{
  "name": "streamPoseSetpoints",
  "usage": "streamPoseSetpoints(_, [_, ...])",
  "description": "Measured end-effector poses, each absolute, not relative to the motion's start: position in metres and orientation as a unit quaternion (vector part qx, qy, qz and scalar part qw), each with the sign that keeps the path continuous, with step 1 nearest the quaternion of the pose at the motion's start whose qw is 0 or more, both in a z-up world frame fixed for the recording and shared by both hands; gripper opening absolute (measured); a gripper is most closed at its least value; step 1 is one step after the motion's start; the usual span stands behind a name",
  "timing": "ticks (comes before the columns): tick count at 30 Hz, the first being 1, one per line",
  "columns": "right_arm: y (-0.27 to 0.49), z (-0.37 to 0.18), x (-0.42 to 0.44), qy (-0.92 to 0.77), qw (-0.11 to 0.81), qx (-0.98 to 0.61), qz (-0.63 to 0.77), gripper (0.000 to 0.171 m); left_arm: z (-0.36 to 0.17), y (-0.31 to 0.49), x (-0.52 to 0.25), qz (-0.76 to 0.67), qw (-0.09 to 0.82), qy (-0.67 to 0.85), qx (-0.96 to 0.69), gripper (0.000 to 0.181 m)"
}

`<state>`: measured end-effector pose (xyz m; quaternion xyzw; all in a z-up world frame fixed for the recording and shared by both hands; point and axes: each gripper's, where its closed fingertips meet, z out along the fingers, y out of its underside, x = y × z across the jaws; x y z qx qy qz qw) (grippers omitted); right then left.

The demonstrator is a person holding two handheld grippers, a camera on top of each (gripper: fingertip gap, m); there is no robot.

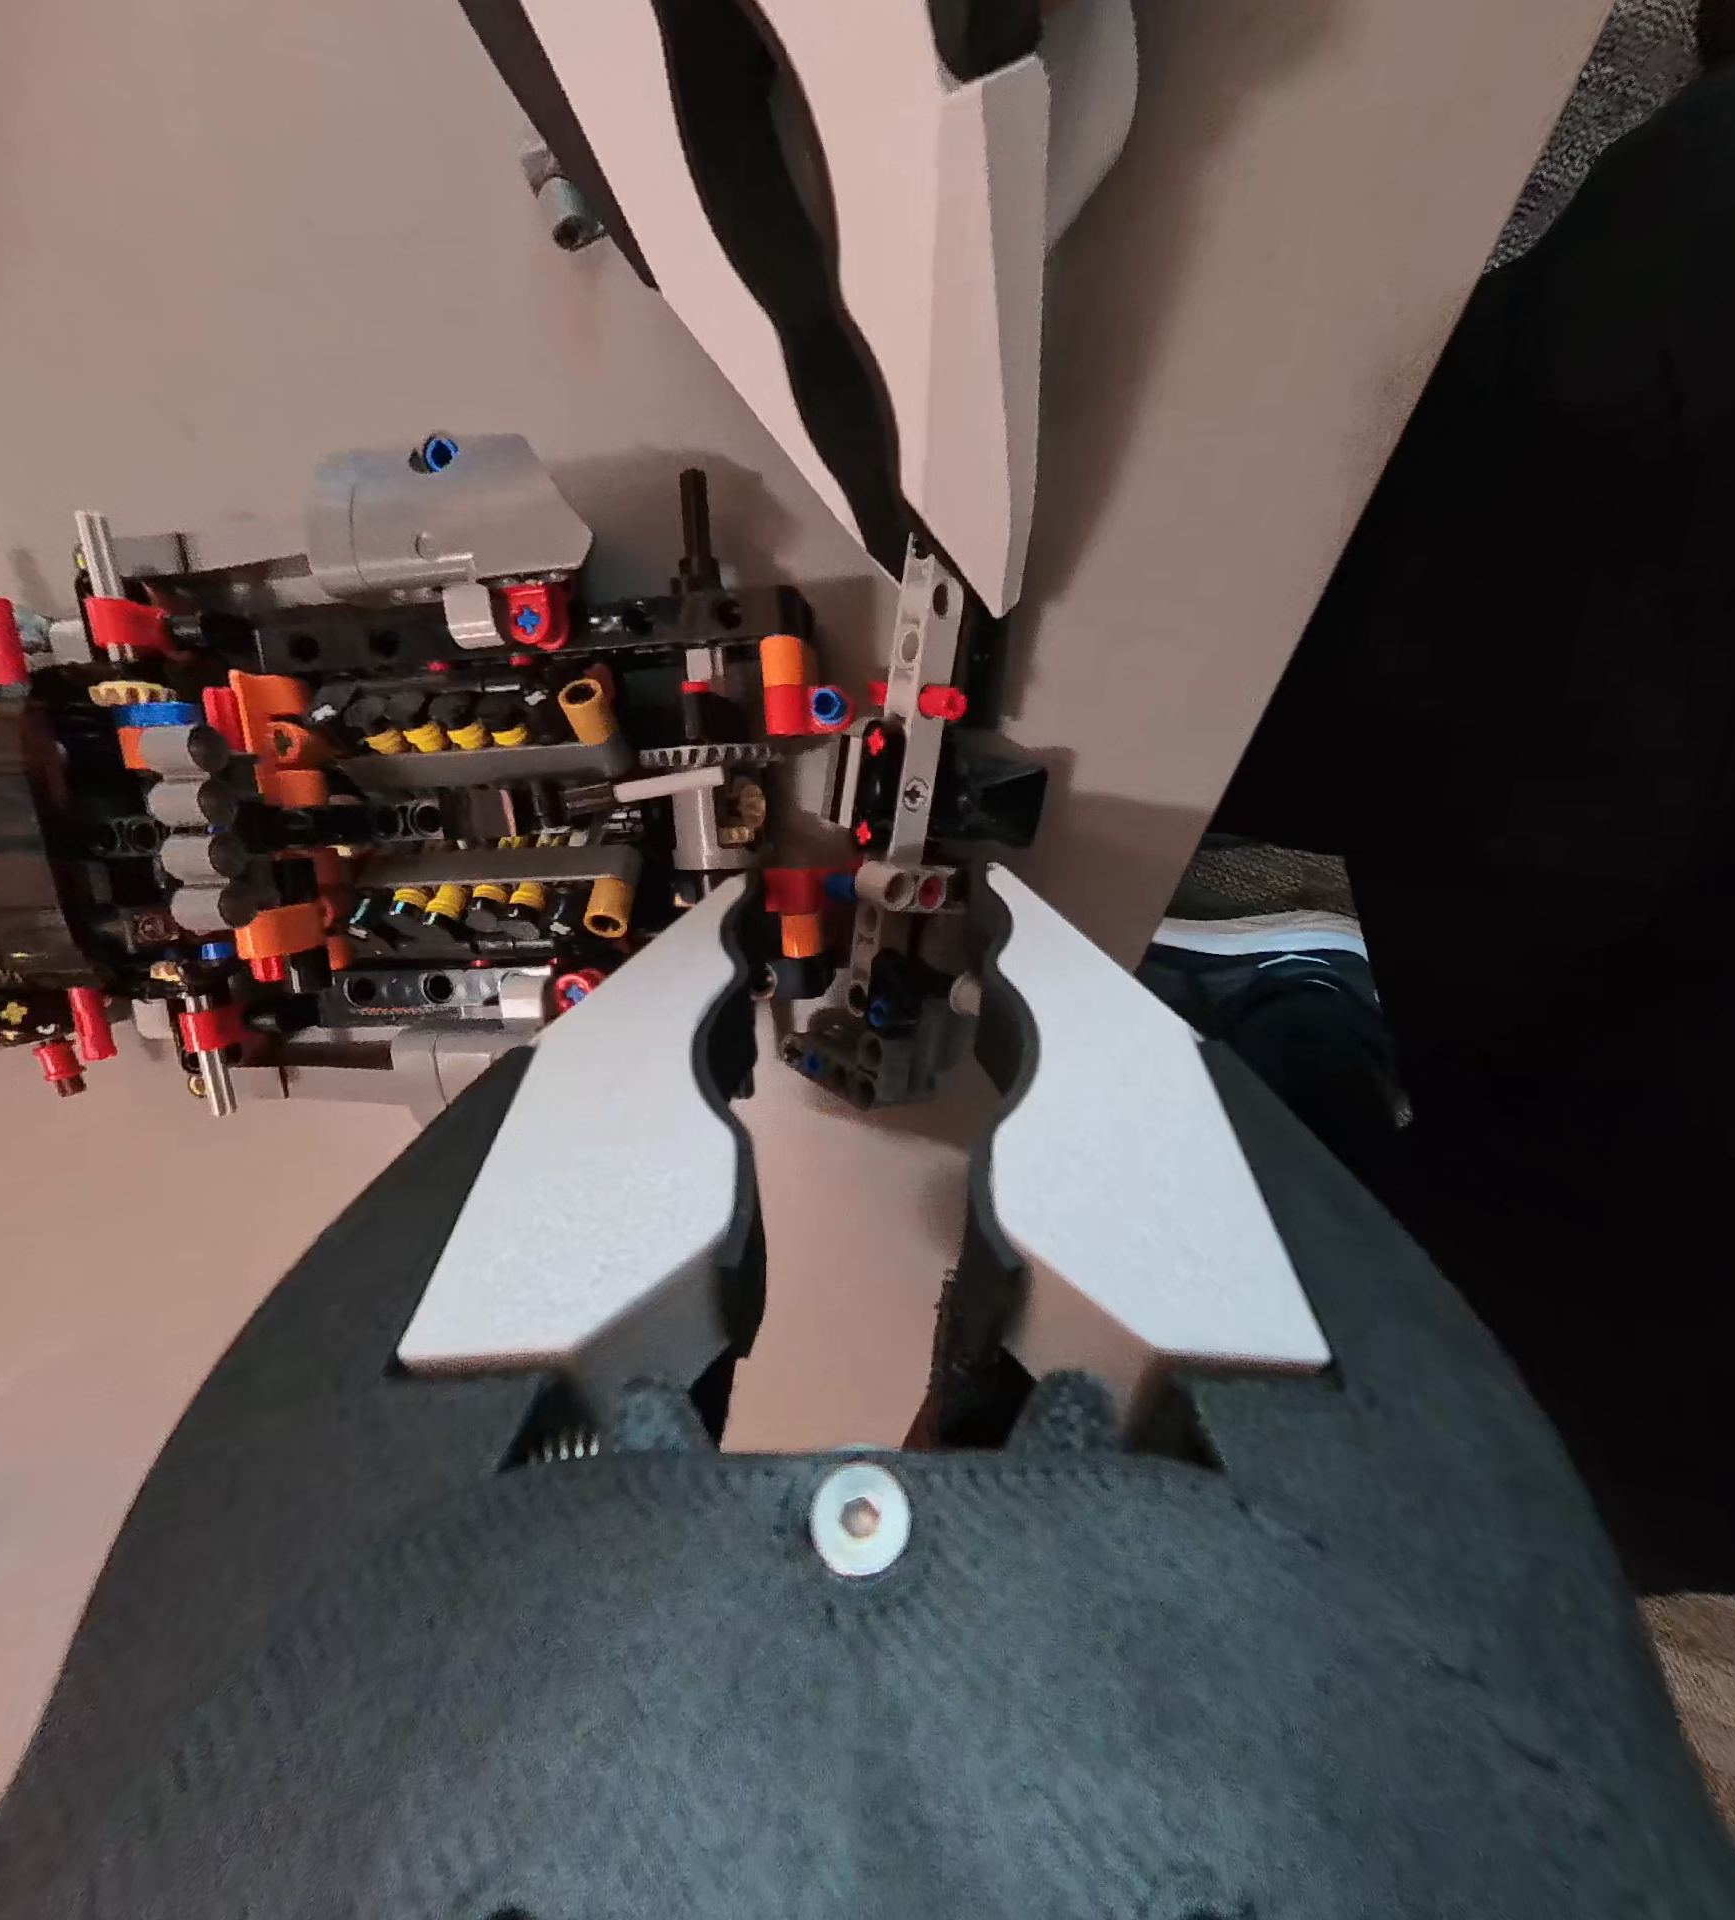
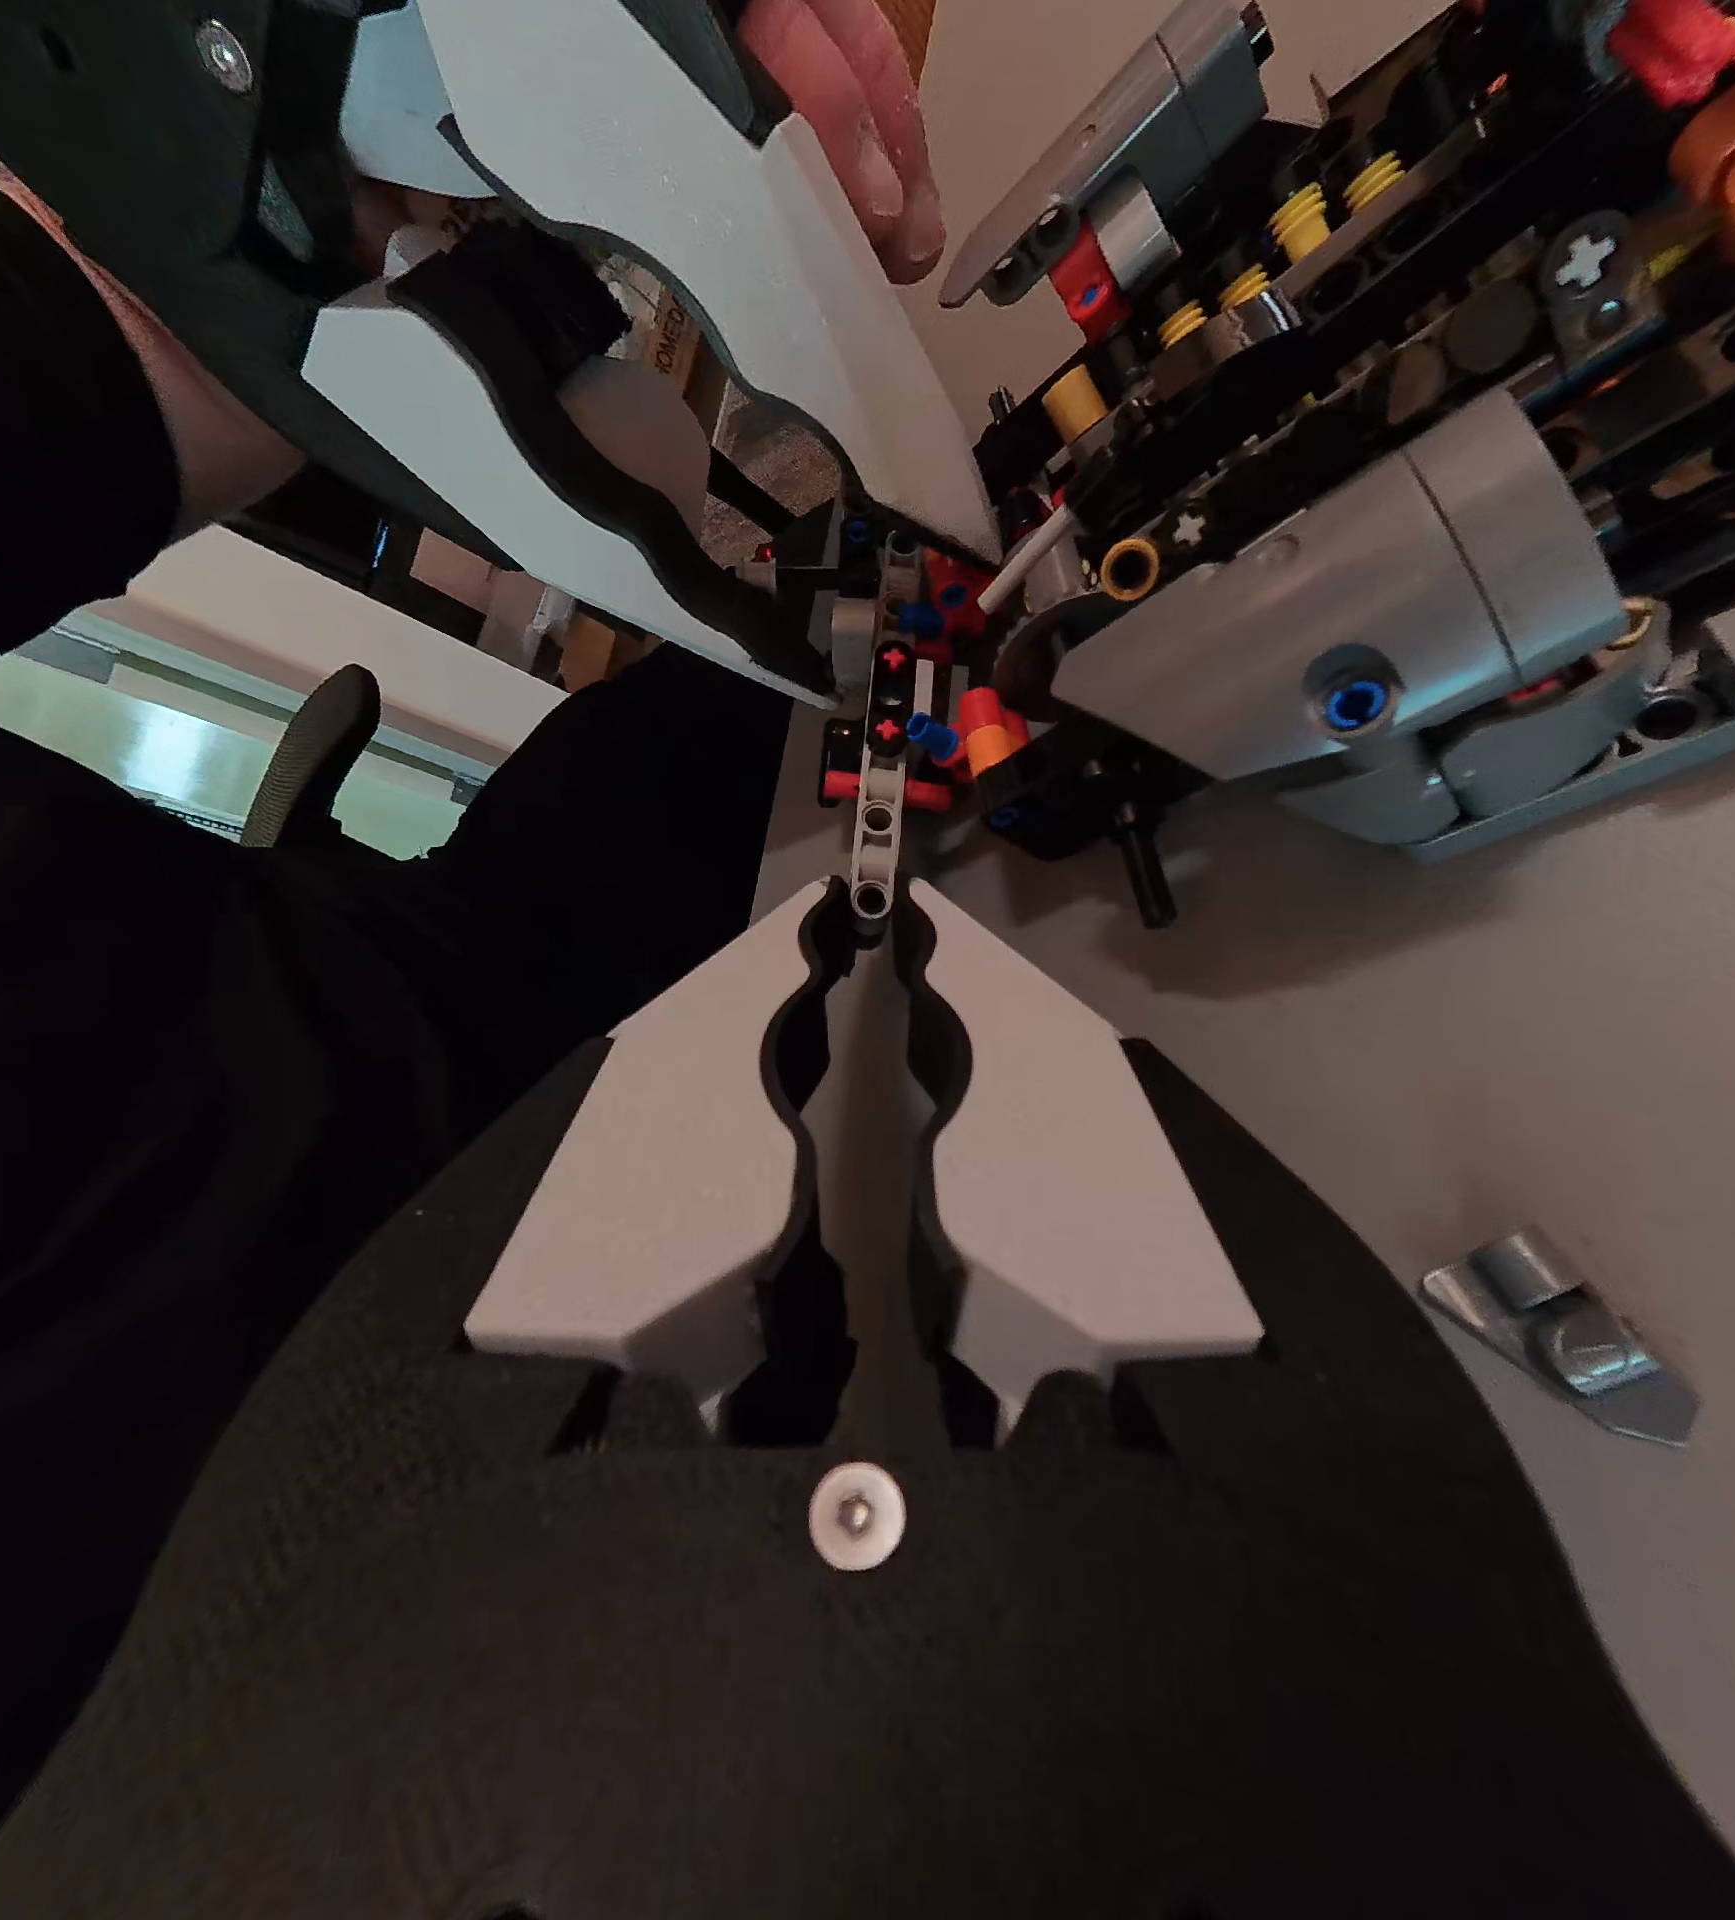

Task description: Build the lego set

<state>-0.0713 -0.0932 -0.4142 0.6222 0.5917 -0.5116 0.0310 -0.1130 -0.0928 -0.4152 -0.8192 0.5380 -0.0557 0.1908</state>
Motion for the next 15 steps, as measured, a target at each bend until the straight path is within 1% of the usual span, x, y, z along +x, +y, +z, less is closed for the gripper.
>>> streamPoseSetpoints(5, [-0.0933, -0.4135, -0.0714, 0.588, 0.033, 0.622, -0.516, 0.005, -0.415, -0.0928, -0.1138, -0.05, 0.165, 0.538, -0.825, 0.037])
streamPoseSetpoints(15, [-0.0931, -0.4129, -0.0714, 0.584, 0.032, 0.623, -0.519, 0.005, -0.4113, -0.0927, -0.1154, -0.082, 0.152, 0.524, -0.834, 0.035])
